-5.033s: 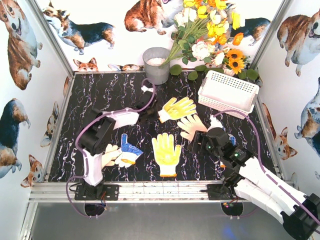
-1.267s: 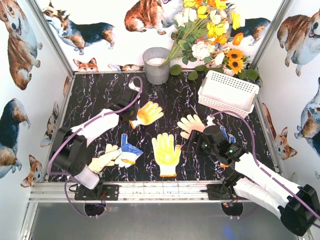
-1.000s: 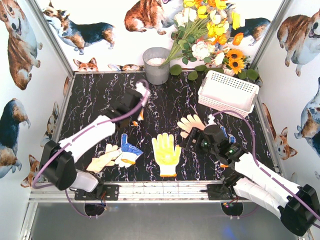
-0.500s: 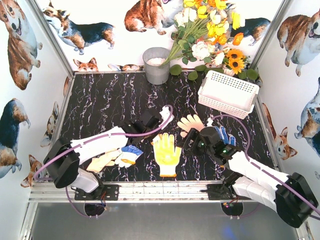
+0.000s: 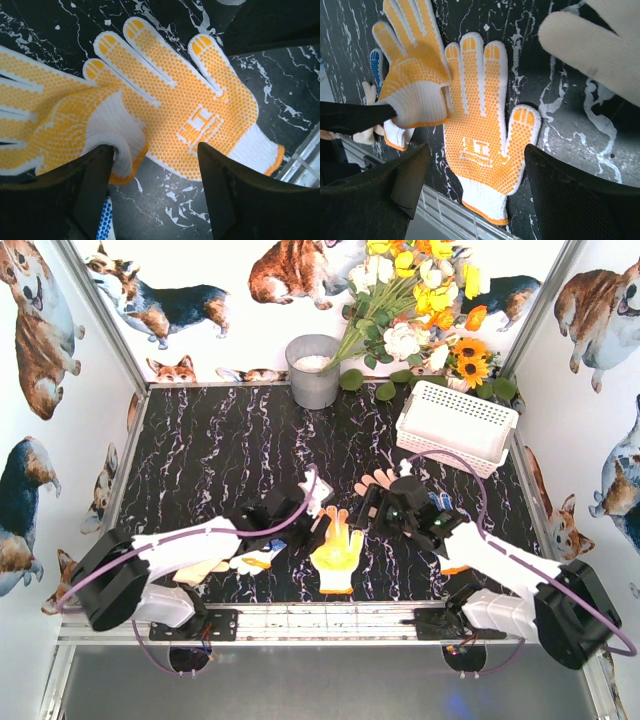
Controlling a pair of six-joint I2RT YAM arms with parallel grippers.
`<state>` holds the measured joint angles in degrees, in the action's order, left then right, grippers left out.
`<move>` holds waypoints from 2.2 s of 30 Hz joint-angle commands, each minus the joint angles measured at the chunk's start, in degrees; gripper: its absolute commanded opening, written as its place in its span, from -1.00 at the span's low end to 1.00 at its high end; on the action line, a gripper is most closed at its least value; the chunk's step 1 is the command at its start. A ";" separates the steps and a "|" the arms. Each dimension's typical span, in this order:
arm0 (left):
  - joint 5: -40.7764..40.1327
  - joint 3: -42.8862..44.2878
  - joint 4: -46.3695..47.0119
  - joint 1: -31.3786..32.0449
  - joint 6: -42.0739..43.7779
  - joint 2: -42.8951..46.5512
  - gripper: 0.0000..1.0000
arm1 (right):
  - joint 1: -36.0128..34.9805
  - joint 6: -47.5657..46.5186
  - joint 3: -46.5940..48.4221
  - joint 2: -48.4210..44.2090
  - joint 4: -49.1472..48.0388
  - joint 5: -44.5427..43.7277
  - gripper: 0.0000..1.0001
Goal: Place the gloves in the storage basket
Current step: Move the glove to the center of the board, then turn over the glove.
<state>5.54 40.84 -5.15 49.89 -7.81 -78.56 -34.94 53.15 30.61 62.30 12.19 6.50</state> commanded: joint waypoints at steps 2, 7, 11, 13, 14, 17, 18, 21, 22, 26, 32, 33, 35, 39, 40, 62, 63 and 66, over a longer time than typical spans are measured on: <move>-2.68 -4.36 6.32 0.09 -5.26 9.00 0.42 | 0.14 -5.05 6.45 5.37 -0.30 6.32 0.54; -6.36 -5.42 1.91 -4.55 -7.92 17.16 0.63 | -2.57 -8.81 10.86 10.15 1.47 7.53 0.45; -6.15 -2.55 -7.07 -13.91 -8.51 20.16 0.66 | -7.14 -13.14 16.73 13.25 7.14 1.62 0.45; -6.75 -0.58 -10.96 -19.37 -9.22 21.22 0.73 | -9.69 -15.28 19.38 14.53 9.34 -2.00 0.45; -6.60 0.77 -12.89 -22.10 -9.30 21.52 0.76 | -10.82 -16.20 20.61 15.17 10.26 -3.68 0.45; -4.77 5.05 -17.23 -31.03 -7.87 22.09 0.81 | -15.15 -19.07 24.24 17.46 13.12 -9.66 0.45; -4.50 5.77 -18.06 -33.45 -7.15 22.32 0.83 | -16.64 -19.74 25.39 18.29 13.99 -11.69 0.45; -7.61 6.19 -18.41 -38.43 -5.42 23.59 0.87 | -20.55 -20.92 28.09 20.85 15.04 -16.69 0.44; -9.46 5.92 -18.41 -39.45 -5.15 24.07 0.88 | -21.55 -20.97 28.90 21.60 15.06 -17.92 0.43; -13.19 4.16 -17.43 -42.58 -6.03 26.15 0.88 | -24.83 -21.10 31.67 24.41 13.32 -20.36 0.42; -14.92 3.28 -17.04 -43.37 -6.23 29.25 0.90 | -29.10 -22.44 39.32 32.35 15.95 -25.52 0.43; -15.20 3.28 -17.08 -43.34 -6.12 29.46 0.91 | -29.65 -22.95 40.88 33.63 16.96 -26.53 0.43; -16.15 3.36 -17.29 -43.50 -5.93 29.61 0.92 | -30.83 -24.25 43.72 36.29 18.91 -28.61 0.44; -16.21 3.41 -17.62 -43.77 -6.15 29.30 0.93 | -32.20 -26.28 48.75 41.23 22.46 -31.37 0.45; -16.02 3.45 -17.62 -43.76 -6.15 29.18 0.93 | -32.66 -26.78 49.82 42.40 23.06 -31.91 0.45; -12.11 3.19 -16.58 -45.99 -6.92 28.46 0.97 | -37.22 -31.61 66.52 59.25 39.57 -49.14 0.42; -12.03 3.12 -16.50 -46.06 -6.95 28.39 0.97 | -37.22 -32.52 66.93 59.68 39.13 -49.32 0.42; -12.21 3.11 -16.60 -46.40 -6.93 28.12 0.97 | -37.07 -35.68 68.44 61.46 37.59 -49.93 0.41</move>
<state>-7.27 44.45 -22.50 4.64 -14.46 -50.19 -72.03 20.93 95.02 122.06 51.24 -39.22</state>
